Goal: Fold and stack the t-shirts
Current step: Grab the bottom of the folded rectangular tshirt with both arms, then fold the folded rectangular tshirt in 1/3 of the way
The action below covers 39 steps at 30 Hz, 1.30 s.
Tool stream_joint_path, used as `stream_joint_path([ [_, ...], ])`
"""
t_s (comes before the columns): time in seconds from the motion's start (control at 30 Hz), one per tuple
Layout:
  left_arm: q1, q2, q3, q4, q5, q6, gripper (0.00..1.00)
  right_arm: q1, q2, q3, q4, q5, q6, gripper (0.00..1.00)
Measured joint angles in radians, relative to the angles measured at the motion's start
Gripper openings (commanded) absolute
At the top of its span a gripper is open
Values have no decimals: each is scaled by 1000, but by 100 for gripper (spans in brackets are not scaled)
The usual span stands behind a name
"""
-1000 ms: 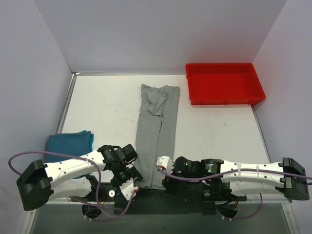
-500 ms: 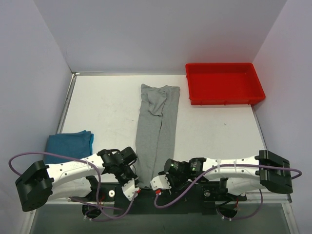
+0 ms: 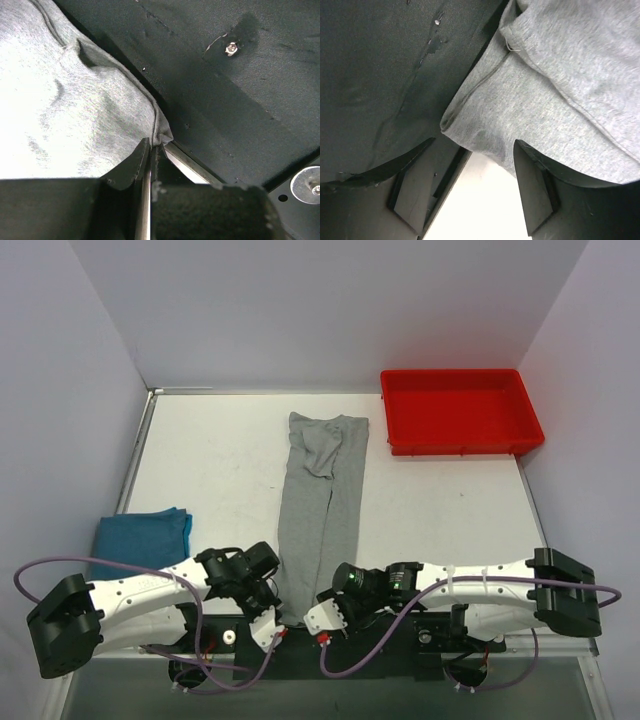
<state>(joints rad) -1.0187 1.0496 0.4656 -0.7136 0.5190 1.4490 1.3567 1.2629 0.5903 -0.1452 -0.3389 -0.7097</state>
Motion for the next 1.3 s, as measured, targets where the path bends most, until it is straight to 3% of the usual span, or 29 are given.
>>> stream_joint_path([
  [0.13,0,-18,-11,10,-2,-9,0,0,-19,3,0,0,-30,57],
  [0.2,0,-23,-13,13,-4,-16,0,-1,13,13,0,-7,-41,46],
  [0.3,0,-27,-14,16,-10,-36,0,-2,97,37,4,-21,-58,6],
  [0.37,0,-34,-14,18,-18,-66,0,-10,124,39,-2,-29,-61,0],
  [0.53,29,-58,8,-2,-26,-176,0,-70,88,55,-44,-40,-29,0],
  [0.8,272,-6,276,-43,43,-529,0,-352,-6,166,-56,-119,158,0],
  [1.07,516,315,532,77,56,-876,0,-687,26,209,-6,-196,347,0],
  [1.3,603,568,689,177,15,-998,0,-859,209,319,84,-248,429,0],
])
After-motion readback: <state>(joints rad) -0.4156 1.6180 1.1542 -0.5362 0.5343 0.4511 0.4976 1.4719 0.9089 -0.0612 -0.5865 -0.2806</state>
